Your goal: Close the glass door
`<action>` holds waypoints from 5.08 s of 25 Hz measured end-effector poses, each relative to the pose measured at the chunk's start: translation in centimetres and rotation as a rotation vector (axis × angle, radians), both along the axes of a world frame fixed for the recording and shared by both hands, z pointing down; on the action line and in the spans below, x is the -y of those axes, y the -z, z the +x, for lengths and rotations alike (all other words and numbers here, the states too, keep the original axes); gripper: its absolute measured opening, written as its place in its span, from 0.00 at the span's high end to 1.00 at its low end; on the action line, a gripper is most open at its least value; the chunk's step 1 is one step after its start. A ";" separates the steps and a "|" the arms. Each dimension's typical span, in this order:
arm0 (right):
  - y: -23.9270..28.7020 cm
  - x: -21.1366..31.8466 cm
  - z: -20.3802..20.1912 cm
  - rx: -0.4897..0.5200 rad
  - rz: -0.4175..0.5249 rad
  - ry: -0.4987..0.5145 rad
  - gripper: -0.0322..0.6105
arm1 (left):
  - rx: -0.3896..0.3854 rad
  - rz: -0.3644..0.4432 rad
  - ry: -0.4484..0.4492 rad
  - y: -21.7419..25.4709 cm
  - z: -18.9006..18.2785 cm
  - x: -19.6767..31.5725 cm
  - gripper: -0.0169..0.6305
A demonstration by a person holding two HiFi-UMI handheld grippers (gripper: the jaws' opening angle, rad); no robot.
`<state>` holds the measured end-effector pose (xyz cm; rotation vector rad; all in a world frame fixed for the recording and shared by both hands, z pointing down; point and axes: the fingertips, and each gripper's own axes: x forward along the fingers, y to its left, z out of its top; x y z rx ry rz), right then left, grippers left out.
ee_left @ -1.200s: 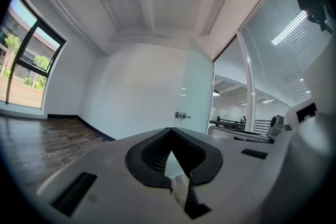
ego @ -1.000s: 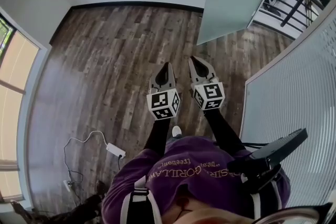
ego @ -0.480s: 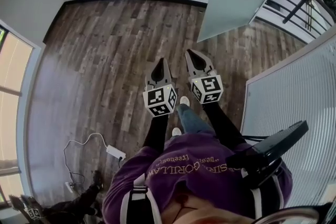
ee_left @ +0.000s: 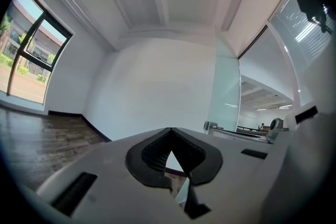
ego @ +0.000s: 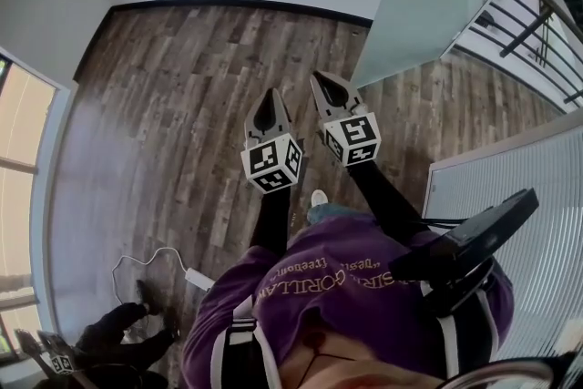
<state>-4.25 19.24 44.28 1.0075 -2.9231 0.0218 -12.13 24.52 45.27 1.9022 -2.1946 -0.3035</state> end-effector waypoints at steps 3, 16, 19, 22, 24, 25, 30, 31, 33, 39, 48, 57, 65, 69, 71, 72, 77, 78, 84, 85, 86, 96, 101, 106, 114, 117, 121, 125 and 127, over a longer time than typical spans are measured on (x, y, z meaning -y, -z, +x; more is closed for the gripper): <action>0.2 3.0 -0.8 0.000 0.008 0.009 0.96 | -0.016 -0.005 0.013 -0.5 -0.8 2.8 0.97; -1.3 14.6 -7.8 -0.002 -0.010 0.001 0.96 | -0.028 -0.028 0.047 -2.2 -9.0 13.3 0.97; -0.9 18.6 -11.0 0.003 -0.005 -0.018 0.96 | -0.011 -0.022 0.026 -1.7 -12.4 17.5 0.97; -0.5 21.1 -14.0 0.004 0.023 -0.029 0.96 | 0.005 0.000 0.007 -1.4 -15.4 20.4 0.97; -0.3 22.6 -15.6 0.008 0.040 -0.051 0.96 | 0.006 0.011 -0.013 -1.4 -17.2 22.1 0.97; -0.2 23.5 -16.3 0.010 0.041 -0.065 0.96 | 0.006 0.012 -0.024 -1.4 -18.1 22.9 0.97; -0.8 27.3 -19.3 0.003 0.032 -0.124 0.96 | 0.002 0.006 -0.060 -1.8 -22.1 26.6 0.97; -1.1 27.9 -19.6 -0.002 0.029 -0.135 0.96 | -0.002 0.003 -0.070 -2.1 -22.6 27.3 0.97; -1.8 29.0 -19.8 -0.012 0.019 -0.160 0.96 | -0.014 -0.005 -0.095 -2.8 -23.0 28.7 0.97; -2.9 33.3 -19.2 -0.033 -0.005 -0.219 0.96 | -0.030 -0.027 -0.142 -4.0 -23.0 33.3 0.97; -3.6 44.0 -21.1 -0.045 -0.010 -0.234 0.96 | -0.004 -0.037 -0.149 -4.3 -24.6 43.5 0.97; -2.1 54.7 -18.8 -0.037 -0.003 -0.276 0.96 | 0.001 -0.026 -0.187 -2.7 -22.4 54.9 0.97; -3.4 60.4 -16.4 -0.071 -0.023 -0.312 0.96 | -0.012 -0.030 -0.213 -3.2 -20.3 61.0 0.97; -3.6 62.3 -15.0 -0.076 -0.020 -0.341 0.96 | -0.017 -0.028 -0.247 -3.6 -18.9 63.3 0.97; -3.7 63.1 -14.2 -0.082 -0.025 -0.366 0.96 | -0.017 -0.030 -0.269 -3.7 -18.1 64.3 0.97; -3.7 63.5 -13.8 -0.085 -0.028 -0.380 0.96 | -0.016 -0.032 -0.281 -3.7 -17.8 64.8 0.97; -4.0 65.0 -12.0 -0.080 -0.041 -0.461 0.96 | -0.012 -0.036 -0.353 -3.9 -16.5 67.2 0.97; -4.0 65.4 -11.8 -0.079 -0.041 -0.476 0.96 | -0.010 -0.033 -0.369 -3.8 -16.4 67.8 0.97; -3.2 68.6 -11.5 -0.057 -0.039 -0.596 0.96 | 0.014 -0.018 -0.496 -2.7 -16.1 72.4 0.97; -3.1 69.1 -11.7 -0.056 -0.036 -0.614 0.96 | 0.019 -0.014 -0.520 -2.5 -16.1 73.3 0.97; -2.9 69.6 -11.8 -0.054 -0.030 -0.632 0.96 | 0.023 -0.011 -0.544 -2.4 -16.0 74.2 0.97; -2.6 72.1 -9.0 -0.039 -0.018 -0.888 0.96 | 0.023 -0.007 -0.800 -2.5 -13.2 80.0 0.97; -3.4 69.7 -5.9 -0.049 -0.035 -1.045 0.96 | 0.012 -0.022 -0.971 -3.5 -8.8 79.5 0.97; -4.0 65.1 -1.3 -0.059 -0.052 -1.207 0.96 | 0.005 -0.037 -1.140 -4.3 -3.1 76.6 0.97; -3.1 57.8 4.5 -0.060 -0.043 -1.375 0.96 | 0.015 -0.011 -1.329 -3.0 5.0 71.1 0.97; -3.2 56.3 5.9 -0.052 -0.047 -1.393 0.96 | 0.023 -0.004 -1.363 -2.7 7.4 69.7 0.97; -3.4 54.4 7.9 -0.037 -0.045 -1.414 0.96 | 0.036 -0.004 -1.404 -2.8 10.6 67.9 0.97; -3.9 52.2 9.6 -0.039 -0.054 -1.458 0.96 | 0.040 -0.012 -1.446 -3.3 13.2 66.2 0.97; -4.3 51.0 10.1 -0.030 -0.051 -1.480 0.96 | 0.046 -0.021 -1.465 -3.8 14.1 65.5 0.97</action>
